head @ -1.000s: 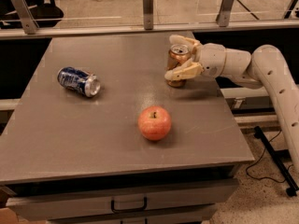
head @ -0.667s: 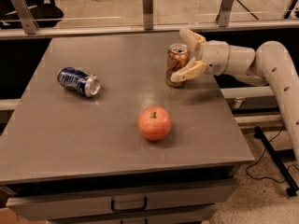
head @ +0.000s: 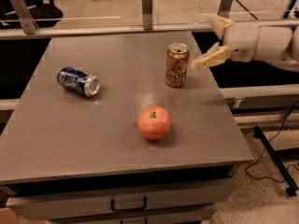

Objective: Place orange can upright

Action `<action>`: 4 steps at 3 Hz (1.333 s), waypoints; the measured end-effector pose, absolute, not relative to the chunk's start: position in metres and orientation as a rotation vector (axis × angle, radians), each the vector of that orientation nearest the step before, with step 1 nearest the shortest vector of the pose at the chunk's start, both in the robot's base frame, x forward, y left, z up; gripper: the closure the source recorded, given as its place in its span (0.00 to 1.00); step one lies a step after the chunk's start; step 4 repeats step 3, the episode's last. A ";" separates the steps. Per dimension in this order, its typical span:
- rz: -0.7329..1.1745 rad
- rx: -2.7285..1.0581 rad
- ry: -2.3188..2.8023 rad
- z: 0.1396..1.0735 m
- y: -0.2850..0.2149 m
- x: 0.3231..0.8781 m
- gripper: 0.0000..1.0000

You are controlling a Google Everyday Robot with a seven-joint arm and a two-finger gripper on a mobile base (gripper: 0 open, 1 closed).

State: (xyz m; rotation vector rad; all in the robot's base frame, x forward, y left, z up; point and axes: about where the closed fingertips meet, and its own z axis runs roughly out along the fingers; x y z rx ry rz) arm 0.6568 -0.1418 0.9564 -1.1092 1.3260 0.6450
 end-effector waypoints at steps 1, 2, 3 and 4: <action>0.365 -1.007 1.527 0.999 -0.206 0.651 0.00; 0.032 -0.868 1.661 1.050 -0.263 0.637 0.00; -0.132 -0.786 1.639 1.108 -0.279 0.624 0.00; -0.132 -0.786 1.639 1.108 -0.279 0.624 0.00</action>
Offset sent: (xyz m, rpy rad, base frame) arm -0.0704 -0.2020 0.2247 -0.3762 -0.0739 -1.1059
